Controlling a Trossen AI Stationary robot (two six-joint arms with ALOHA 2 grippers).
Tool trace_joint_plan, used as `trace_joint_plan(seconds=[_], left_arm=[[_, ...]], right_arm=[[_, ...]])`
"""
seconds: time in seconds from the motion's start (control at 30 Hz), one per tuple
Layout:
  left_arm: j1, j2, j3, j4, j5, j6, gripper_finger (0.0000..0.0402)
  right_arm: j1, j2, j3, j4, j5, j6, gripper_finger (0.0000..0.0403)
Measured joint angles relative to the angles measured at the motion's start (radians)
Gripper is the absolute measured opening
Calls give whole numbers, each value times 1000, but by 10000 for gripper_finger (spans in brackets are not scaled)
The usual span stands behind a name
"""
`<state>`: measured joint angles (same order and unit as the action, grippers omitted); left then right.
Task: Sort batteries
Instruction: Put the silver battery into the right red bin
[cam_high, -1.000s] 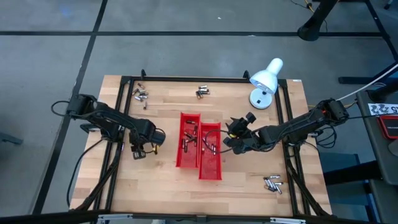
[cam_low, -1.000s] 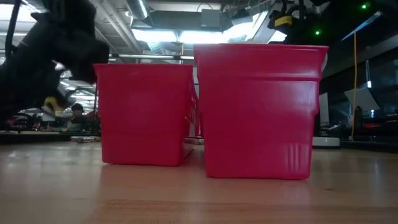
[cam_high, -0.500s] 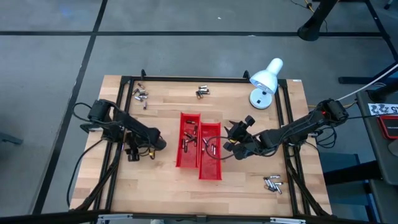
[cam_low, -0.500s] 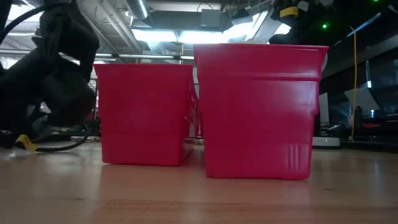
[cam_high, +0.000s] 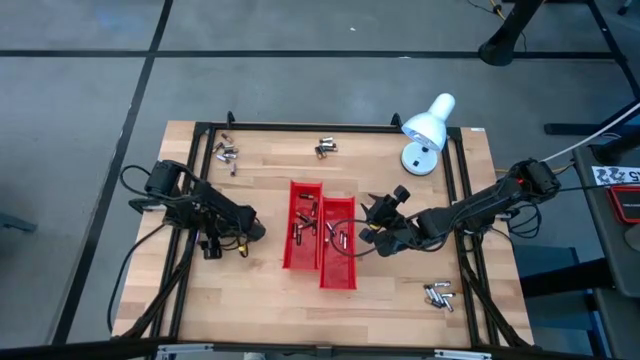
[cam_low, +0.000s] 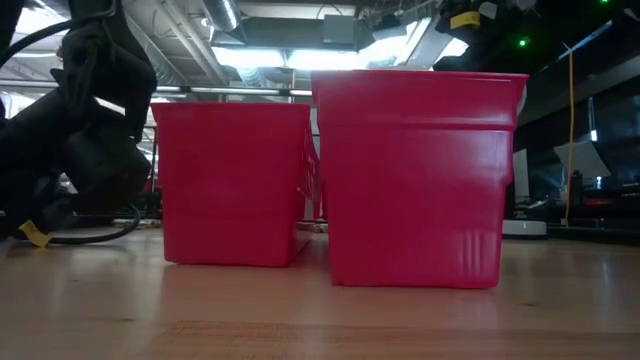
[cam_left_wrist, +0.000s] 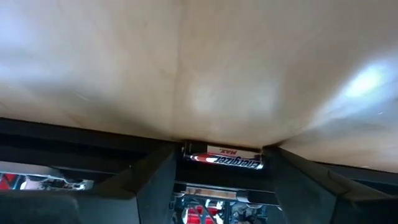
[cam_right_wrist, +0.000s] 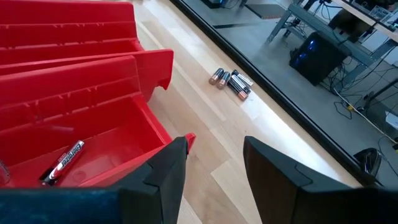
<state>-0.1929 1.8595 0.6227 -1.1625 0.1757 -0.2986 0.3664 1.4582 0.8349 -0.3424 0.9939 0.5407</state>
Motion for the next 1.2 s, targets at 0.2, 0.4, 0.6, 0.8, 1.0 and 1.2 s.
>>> trace_joint_plan(seconds=[0.2, 0.4, 0.6, 0.8, 1.0, 1.2], left_arm=[[-37, 21, 5, -5, -5, 45, 241], [-81, 26, 9, -15, 18, 129, 239], [-86, 27, 10, -10, 28, 140, 200], [-71, 27, 11, -11, 21, 123, 182], [-63, 8, 62, -52, -19, 111, 176], [-45, -139, 108, -93, -71, 43, 184]], right_arm=[[0, 0, 0, 0, 0, -8, 163], [0, 0, 0, 0, 0, -19, 163], [0, 0, 0, 0, 0, -22, 163], [0, 0, 0, 0, -4, -22, 163], [1, 0, 0, 0, -19, -23, 163], [1, 0, 0, 1, -19, -23, 163]])
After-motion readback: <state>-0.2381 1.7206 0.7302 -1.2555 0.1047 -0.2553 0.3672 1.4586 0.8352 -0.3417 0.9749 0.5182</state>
